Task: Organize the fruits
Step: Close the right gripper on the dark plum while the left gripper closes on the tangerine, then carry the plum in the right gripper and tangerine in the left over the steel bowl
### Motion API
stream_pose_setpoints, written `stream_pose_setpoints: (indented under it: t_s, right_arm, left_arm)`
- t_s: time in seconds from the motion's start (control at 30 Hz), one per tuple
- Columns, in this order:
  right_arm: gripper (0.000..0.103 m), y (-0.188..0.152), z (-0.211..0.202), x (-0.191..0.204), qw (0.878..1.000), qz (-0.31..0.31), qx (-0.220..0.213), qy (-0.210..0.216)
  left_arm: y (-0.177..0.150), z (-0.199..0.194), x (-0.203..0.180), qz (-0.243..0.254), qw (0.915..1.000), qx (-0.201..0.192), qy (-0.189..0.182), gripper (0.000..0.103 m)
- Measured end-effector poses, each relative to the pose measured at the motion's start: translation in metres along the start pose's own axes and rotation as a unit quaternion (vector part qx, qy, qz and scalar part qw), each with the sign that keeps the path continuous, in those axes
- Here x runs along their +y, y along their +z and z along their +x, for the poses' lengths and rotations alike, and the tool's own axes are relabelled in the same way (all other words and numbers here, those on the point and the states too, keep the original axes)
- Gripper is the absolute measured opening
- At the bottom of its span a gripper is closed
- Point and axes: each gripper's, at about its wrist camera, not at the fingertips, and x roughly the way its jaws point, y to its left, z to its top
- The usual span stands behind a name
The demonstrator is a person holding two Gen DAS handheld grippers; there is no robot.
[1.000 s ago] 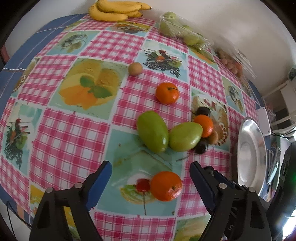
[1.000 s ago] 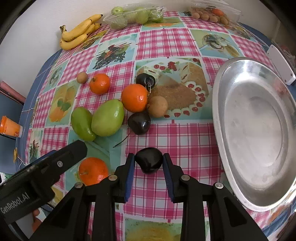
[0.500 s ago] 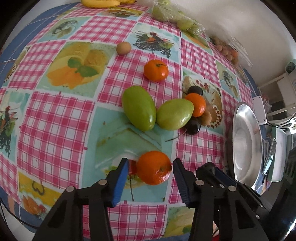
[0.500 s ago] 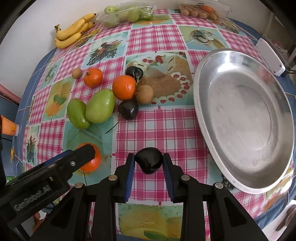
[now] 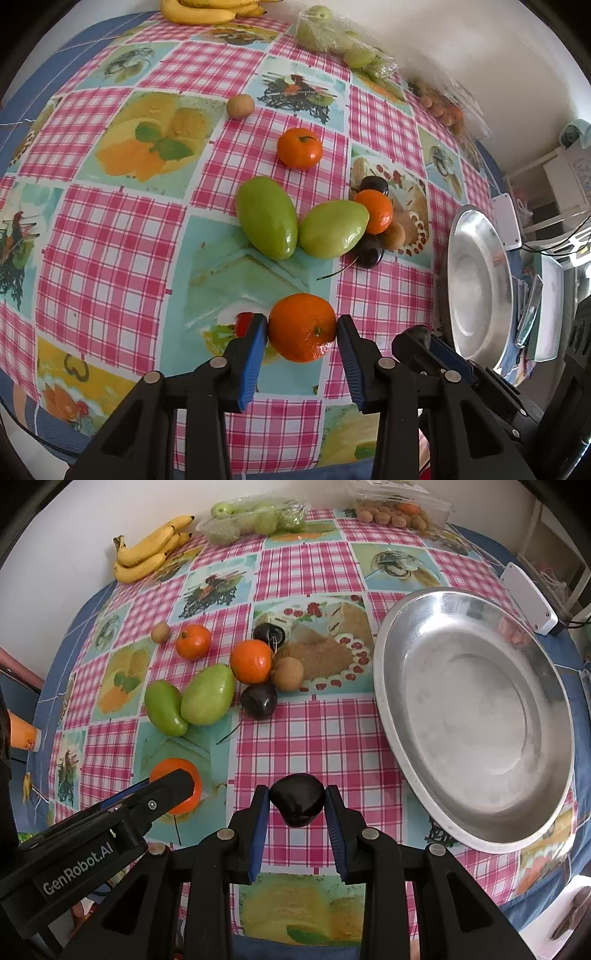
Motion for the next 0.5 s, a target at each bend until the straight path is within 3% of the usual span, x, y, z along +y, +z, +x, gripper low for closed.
stream_pose_setpoints:
  t_s: [0.5]
  right_arm:
    - [0.032,0.010,-0.010,-0.012,0.999,0.012,-0.042,-0.027]
  left_arm:
    - [0.013,-0.007,0.002,-0.001,0.9993,-0.036,0.011,0.041]
